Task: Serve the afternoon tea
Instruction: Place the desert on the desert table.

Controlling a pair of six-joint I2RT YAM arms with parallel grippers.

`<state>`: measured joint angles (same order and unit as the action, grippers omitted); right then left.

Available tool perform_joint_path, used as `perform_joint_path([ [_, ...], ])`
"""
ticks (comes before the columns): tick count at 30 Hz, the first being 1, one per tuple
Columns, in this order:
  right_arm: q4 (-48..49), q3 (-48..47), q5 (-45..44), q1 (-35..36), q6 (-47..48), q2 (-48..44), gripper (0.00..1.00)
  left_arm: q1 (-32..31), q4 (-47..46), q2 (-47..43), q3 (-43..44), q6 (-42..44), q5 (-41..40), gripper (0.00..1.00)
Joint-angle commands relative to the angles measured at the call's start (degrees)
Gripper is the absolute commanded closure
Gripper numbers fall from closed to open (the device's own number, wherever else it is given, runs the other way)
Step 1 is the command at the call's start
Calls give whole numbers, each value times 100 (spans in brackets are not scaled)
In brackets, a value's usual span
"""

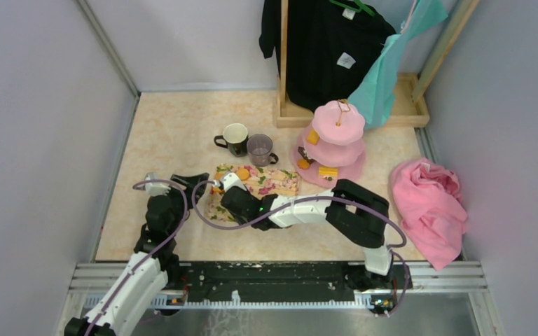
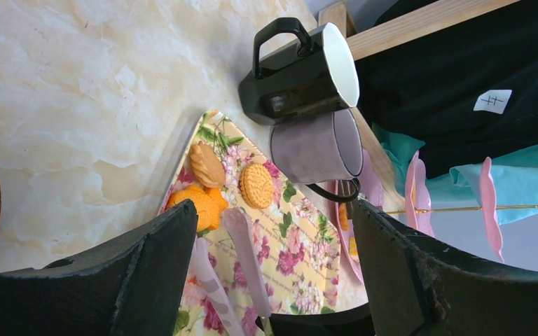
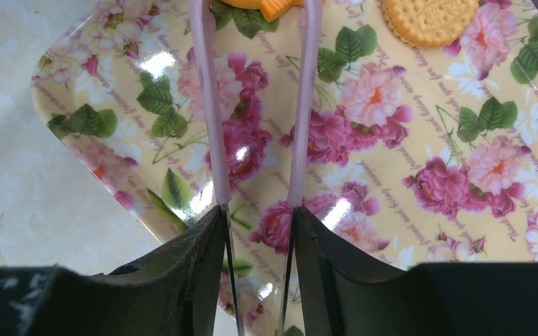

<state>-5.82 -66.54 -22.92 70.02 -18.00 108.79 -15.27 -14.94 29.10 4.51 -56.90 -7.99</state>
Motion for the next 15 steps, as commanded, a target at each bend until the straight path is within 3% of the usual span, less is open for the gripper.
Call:
perform_joint_path([
  [1,90,-393,-208,65,92,89,59,-11,-74,-31,-146,42,-38,13],
  [15,118,-699,-336,63,277,550,51,-6,-182,77,-197,35,-27,13],
])
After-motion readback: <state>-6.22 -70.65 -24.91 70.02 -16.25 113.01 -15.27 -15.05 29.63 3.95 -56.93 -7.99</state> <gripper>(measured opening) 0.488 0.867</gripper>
